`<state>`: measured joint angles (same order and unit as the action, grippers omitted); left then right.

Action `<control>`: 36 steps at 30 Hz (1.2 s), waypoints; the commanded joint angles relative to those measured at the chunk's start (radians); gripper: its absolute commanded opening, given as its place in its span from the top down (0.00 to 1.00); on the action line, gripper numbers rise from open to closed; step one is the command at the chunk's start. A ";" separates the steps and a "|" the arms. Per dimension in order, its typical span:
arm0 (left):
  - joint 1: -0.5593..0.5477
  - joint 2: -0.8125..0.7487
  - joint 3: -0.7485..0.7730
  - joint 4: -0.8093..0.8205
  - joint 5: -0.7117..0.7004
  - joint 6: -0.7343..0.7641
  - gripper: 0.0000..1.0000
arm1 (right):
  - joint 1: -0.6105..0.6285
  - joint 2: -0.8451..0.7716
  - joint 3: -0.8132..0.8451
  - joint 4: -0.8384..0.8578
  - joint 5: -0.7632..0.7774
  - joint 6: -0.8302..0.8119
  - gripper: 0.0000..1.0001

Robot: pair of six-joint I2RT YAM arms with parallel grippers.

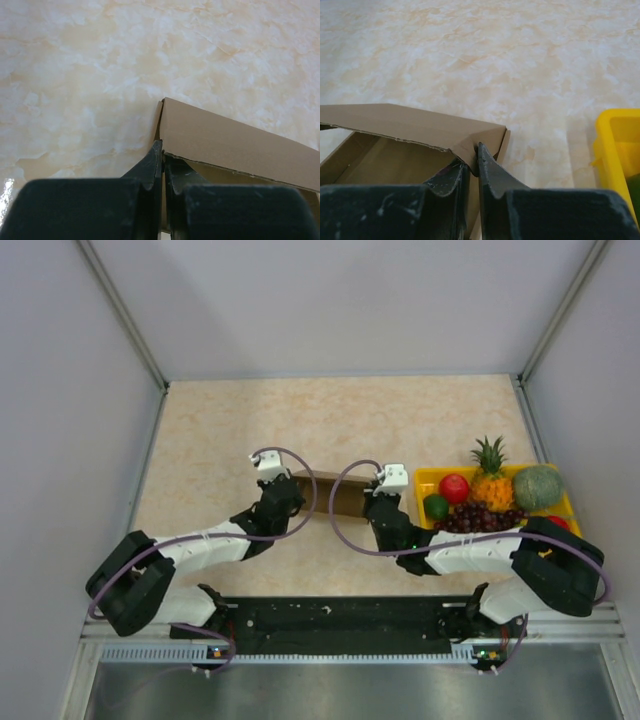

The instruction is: Fold the paper box

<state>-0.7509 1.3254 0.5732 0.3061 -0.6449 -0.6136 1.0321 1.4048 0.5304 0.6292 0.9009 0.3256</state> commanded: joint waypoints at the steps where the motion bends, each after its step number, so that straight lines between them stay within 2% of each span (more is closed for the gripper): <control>1: 0.008 -0.017 -0.113 0.097 -0.024 0.054 1.00 | 0.051 -0.058 -0.029 0.032 0.081 -0.007 0.88; 6: 0.007 -0.008 -0.131 0.125 -0.047 0.028 1.00 | 0.121 -0.140 -0.041 -0.086 0.085 0.019 0.78; 7: 0.007 -0.005 -0.127 0.125 -0.047 0.028 1.00 | 0.134 -0.168 -0.046 -0.121 0.082 0.058 0.70; 9: 0.005 0.008 -0.121 0.116 -0.053 0.023 1.00 | 0.141 -0.222 -0.049 -0.269 0.043 0.110 0.64; 13: -0.004 0.023 -0.107 0.090 -0.096 0.006 1.00 | 0.146 -0.412 -0.092 -0.477 -0.121 0.206 0.44; 16: -0.008 0.026 -0.096 0.068 -0.113 0.006 1.00 | 0.148 -0.525 -0.121 -0.627 -0.201 0.263 0.38; 18: -0.018 0.026 -0.095 0.077 -0.121 0.024 1.00 | 0.134 -0.651 -0.124 -0.716 -0.218 0.288 0.25; 20: -0.022 0.029 -0.085 0.061 -0.139 0.032 1.00 | 0.080 -0.732 -0.093 -0.802 -0.313 0.334 0.24; 21: -0.027 0.032 -0.076 0.054 -0.142 0.035 1.00 | -0.002 -0.744 -0.054 -0.816 -0.365 0.345 0.24; 22: -0.028 0.035 -0.073 0.047 -0.147 0.037 1.00 | -0.057 -0.742 -0.025 -0.853 -0.469 0.383 0.24; 24: -0.039 0.040 -0.070 0.045 -0.154 0.041 1.00 | -0.183 -0.698 0.066 -0.875 -0.558 0.421 0.23; 28: -0.057 0.057 -0.047 0.042 -0.173 0.054 1.00 | -0.337 -0.519 0.221 -0.879 -0.819 0.472 0.13; 30: -0.074 0.073 -0.033 0.022 -0.202 0.051 1.00 | -0.357 -0.402 0.334 -0.907 -0.843 0.461 0.11; 36: -0.111 0.118 0.008 -0.050 -0.266 0.015 1.00 | -0.345 -0.129 0.537 -0.989 -0.794 0.362 0.10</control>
<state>-0.8440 1.4048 0.5552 0.3840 -0.8505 -0.5884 0.6788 1.1271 0.9329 -0.2611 0.1421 0.7513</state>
